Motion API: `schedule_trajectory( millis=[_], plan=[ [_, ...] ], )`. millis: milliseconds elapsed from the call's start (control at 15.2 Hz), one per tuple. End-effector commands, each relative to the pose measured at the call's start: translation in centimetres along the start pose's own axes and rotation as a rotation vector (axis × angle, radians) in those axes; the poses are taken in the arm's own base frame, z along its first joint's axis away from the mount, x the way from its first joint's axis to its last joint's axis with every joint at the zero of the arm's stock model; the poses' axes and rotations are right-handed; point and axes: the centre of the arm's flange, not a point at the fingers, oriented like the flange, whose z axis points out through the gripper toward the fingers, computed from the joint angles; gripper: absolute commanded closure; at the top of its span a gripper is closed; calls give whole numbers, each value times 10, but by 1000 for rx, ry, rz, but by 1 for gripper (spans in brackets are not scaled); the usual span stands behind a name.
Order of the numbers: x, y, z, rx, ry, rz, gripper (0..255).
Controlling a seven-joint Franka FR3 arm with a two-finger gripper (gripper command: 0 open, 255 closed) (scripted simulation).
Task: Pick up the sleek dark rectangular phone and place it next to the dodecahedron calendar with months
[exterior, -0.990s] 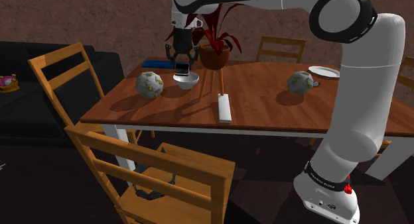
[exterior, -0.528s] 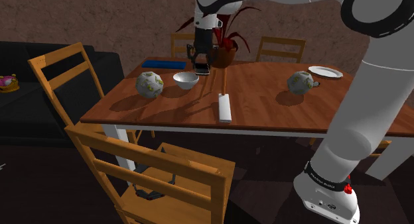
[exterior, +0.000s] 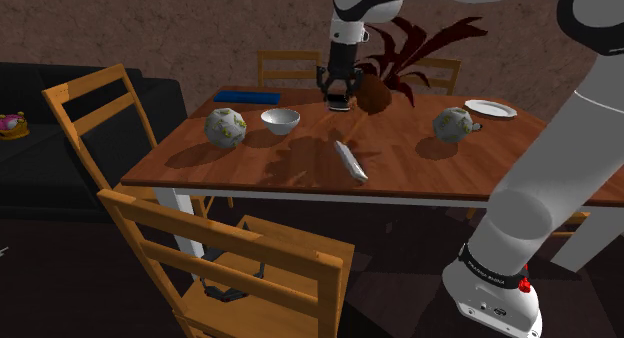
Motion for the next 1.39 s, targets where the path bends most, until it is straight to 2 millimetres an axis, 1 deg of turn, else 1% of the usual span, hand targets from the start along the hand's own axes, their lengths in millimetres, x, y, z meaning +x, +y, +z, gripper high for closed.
schedule_trajectory(
  millis=[0,1320],
  plan=[
    [1,28,-1,1,0,-2,255],
    [28,290,-17,1,0,-2,255]
  ],
)
